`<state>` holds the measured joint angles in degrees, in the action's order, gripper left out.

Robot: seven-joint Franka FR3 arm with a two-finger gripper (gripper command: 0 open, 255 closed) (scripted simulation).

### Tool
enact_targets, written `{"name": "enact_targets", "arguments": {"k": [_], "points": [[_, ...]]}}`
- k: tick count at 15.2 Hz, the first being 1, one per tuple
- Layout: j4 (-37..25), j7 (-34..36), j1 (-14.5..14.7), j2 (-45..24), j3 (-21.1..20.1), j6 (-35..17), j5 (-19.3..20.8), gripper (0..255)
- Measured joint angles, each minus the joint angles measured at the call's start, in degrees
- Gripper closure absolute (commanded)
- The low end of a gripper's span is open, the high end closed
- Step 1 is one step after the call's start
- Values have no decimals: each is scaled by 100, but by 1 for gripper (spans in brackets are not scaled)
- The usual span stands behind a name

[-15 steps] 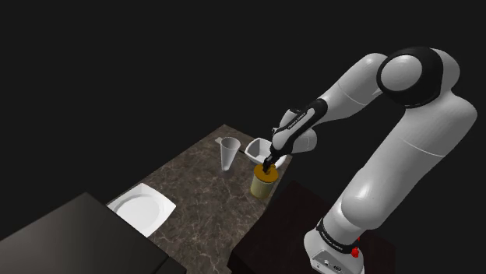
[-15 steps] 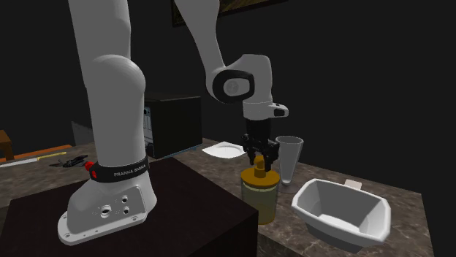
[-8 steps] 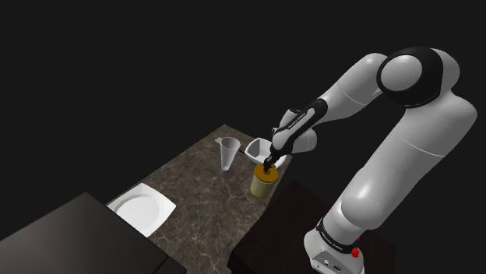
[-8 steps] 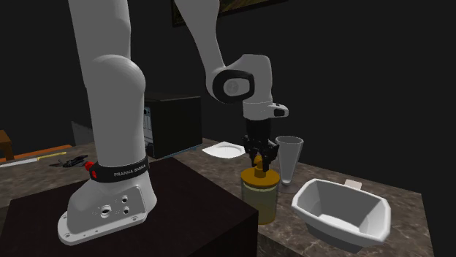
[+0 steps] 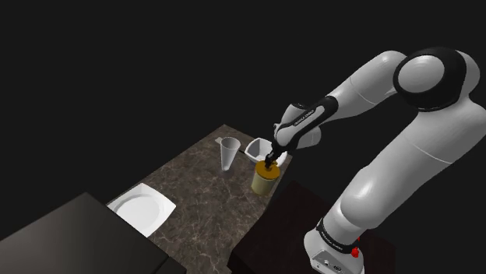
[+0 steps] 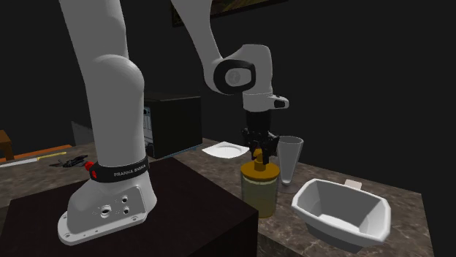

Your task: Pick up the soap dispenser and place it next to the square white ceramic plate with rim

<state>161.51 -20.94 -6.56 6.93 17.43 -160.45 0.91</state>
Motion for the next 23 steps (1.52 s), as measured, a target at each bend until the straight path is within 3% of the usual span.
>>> {"name": "enact_targets", "arguments": {"k": [8,23], "points": [[-70,290,-205,807,-122,860,408,255],[-553,481,-322,1898,-335,2428,561,255]]}}
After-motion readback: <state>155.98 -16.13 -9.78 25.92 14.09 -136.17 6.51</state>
